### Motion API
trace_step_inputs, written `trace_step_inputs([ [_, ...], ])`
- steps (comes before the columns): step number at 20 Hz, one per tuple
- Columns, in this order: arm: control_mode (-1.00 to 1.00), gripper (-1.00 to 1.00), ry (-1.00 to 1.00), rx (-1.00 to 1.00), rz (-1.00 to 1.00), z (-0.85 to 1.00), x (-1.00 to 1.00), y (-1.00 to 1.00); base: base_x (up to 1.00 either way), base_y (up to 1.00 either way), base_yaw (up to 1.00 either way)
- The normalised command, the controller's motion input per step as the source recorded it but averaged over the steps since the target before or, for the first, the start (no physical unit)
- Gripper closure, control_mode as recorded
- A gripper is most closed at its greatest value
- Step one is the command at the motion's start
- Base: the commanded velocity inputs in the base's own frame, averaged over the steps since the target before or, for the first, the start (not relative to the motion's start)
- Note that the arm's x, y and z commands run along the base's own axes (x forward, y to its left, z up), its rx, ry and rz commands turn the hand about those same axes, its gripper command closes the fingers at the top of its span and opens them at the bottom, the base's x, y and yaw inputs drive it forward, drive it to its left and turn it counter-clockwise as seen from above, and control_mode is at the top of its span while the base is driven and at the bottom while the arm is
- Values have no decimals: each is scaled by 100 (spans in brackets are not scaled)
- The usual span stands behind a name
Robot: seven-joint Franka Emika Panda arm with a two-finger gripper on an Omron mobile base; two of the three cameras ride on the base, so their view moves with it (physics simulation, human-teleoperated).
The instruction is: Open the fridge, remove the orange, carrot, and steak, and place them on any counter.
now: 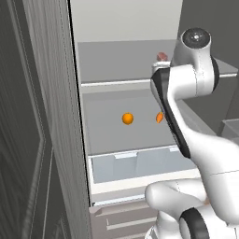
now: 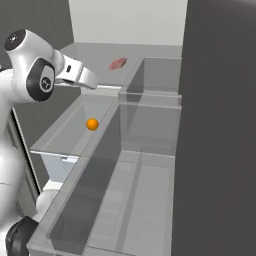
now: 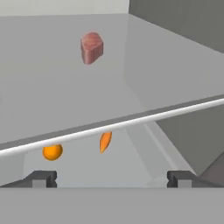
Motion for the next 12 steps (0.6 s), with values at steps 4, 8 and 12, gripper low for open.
trace_step_inputs([
  [4, -100, -100, 0, 3, -2, 1, 34, 0, 0, 0, 0],
  [8, -100, -100, 0, 3, -1, 4, 36, -2, 0, 0, 0],
  [12, -100, -100, 0, 3, 0, 2, 47, -5, 0, 0, 0],
])
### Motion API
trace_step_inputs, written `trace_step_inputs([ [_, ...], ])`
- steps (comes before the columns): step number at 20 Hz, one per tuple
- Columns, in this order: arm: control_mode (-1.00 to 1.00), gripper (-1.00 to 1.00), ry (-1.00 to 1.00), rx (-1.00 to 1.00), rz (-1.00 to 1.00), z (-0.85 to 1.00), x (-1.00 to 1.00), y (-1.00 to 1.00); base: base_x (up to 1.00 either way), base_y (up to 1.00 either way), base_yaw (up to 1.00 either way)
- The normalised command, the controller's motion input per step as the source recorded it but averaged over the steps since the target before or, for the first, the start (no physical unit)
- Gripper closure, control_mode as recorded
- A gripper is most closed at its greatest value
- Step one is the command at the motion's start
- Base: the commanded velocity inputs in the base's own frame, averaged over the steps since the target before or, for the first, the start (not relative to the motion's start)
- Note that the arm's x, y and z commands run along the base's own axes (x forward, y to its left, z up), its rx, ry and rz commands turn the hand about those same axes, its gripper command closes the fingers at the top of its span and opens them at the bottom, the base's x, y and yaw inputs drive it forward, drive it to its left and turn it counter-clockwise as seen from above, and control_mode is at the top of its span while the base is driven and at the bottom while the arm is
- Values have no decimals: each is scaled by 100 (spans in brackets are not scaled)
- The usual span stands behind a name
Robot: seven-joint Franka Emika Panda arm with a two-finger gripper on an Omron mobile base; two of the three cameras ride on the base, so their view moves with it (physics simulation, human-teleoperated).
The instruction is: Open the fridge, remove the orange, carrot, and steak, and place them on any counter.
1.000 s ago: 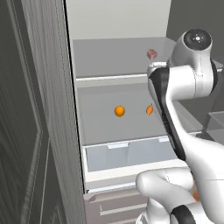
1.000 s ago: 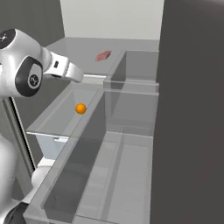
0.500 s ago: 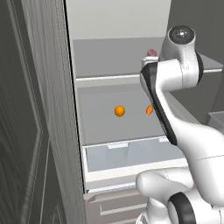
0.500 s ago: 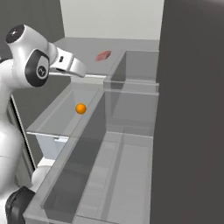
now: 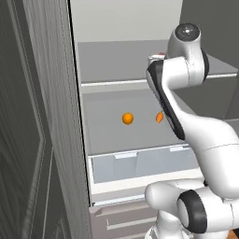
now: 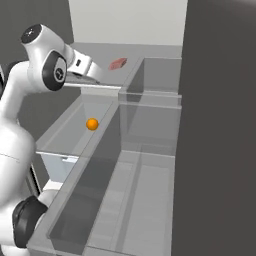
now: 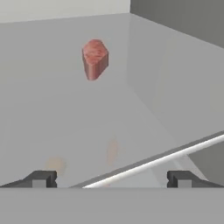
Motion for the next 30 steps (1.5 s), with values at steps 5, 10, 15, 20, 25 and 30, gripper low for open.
trace_step_inputs([
  [5, -100, -100, 0, 3, 0, 0, 50, -7, 0, 0, 0],
  [10, -100, -100, 0, 2, 0, 0, 49, -11, 0, 0, 0],
  [15, -100, -100, 1, 0, 0, 0, 48, -11, 0, 0, 0],
  [20, -100, -100, 2, 2, 0, 0, 47, -18, 0, 0, 0],
  [25, -100, -100, 3, 3, 0, 0, 50, -8, 0, 0, 0],
  [30, -100, -100, 1, 2, 0, 0, 41, 0, 0, 0, 0],
])
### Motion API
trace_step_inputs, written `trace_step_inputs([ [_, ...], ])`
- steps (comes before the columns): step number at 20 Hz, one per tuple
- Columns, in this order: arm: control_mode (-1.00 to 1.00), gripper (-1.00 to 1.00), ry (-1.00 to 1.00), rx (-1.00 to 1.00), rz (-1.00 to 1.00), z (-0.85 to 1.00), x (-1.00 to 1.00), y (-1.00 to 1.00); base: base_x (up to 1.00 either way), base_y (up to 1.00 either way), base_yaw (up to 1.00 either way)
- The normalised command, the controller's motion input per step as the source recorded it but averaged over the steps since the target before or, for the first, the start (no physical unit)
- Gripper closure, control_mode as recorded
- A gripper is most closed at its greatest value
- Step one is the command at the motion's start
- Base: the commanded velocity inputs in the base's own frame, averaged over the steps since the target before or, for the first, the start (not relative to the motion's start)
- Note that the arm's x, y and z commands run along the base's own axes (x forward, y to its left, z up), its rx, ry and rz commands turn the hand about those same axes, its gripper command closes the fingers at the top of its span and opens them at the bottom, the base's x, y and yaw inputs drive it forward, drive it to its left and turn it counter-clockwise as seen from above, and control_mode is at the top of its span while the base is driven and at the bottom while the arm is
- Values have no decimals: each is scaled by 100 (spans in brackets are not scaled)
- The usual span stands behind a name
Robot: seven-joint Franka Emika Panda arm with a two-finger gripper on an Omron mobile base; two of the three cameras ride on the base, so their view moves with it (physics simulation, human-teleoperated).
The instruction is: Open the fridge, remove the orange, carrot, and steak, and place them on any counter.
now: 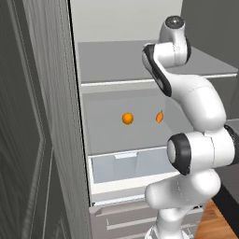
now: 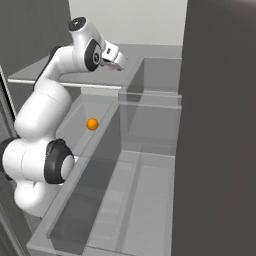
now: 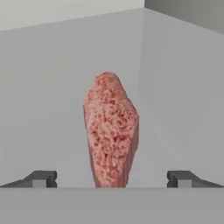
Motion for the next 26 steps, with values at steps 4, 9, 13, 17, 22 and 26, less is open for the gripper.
trace_step_inputs([
  [4, -100, -100, 0, 1, 0, 0, 38, -1, 0, 0, 0],
  [9, -100, -100, 0, 1, 0, 0, 35, -3, 0, 0, 0],
  [13, -100, -100, 0, 0, 0, -7, 20, -9, 0, 0, 0],
  [17, -100, -100, 0, 0, 0, -23, 3, -13, 0, 0, 0],
  [22, -100, -100, 0, 0, 0, -20, 4, -13, 0, 0, 0],
  [26, -100, 100, 0, 1, 0, -17, 11, -8, 0, 0, 0],
])
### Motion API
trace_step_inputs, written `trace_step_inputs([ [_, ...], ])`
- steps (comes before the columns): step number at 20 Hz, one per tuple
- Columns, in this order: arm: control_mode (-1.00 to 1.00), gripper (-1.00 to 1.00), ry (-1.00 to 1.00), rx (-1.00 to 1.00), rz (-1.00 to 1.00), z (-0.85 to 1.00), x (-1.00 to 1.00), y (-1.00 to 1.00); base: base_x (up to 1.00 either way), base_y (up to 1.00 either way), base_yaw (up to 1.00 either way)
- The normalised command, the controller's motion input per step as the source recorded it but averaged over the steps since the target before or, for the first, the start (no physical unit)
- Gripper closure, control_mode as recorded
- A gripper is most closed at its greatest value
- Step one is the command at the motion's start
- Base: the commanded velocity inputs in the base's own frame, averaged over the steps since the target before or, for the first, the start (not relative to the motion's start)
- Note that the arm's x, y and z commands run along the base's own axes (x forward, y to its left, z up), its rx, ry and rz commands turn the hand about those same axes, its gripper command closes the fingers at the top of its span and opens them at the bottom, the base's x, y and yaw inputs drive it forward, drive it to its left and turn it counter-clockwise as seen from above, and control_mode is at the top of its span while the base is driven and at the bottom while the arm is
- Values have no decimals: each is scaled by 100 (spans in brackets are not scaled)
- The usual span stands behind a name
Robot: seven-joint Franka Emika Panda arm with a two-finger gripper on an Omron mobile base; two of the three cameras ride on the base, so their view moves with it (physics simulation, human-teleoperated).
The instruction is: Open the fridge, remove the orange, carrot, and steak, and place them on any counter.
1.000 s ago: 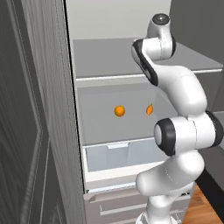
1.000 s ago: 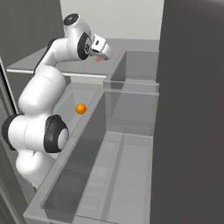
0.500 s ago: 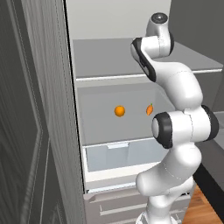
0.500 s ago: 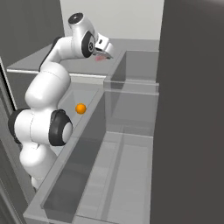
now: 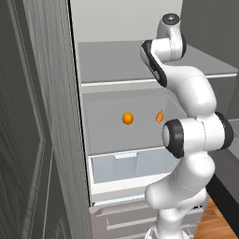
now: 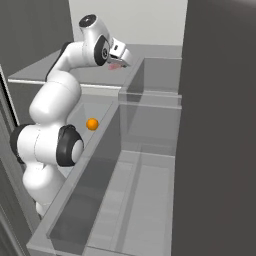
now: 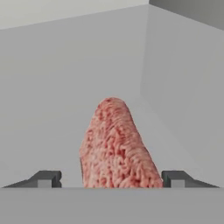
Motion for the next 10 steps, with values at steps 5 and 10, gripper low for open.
trace_step_inputs([
  [5, -100, 100, 0, 0, 0, -9, 3, -7, 0, 0, 0],
  [10, -100, 100, 0, 0, 0, 0, 0, 0, 0, 0, 0],
])
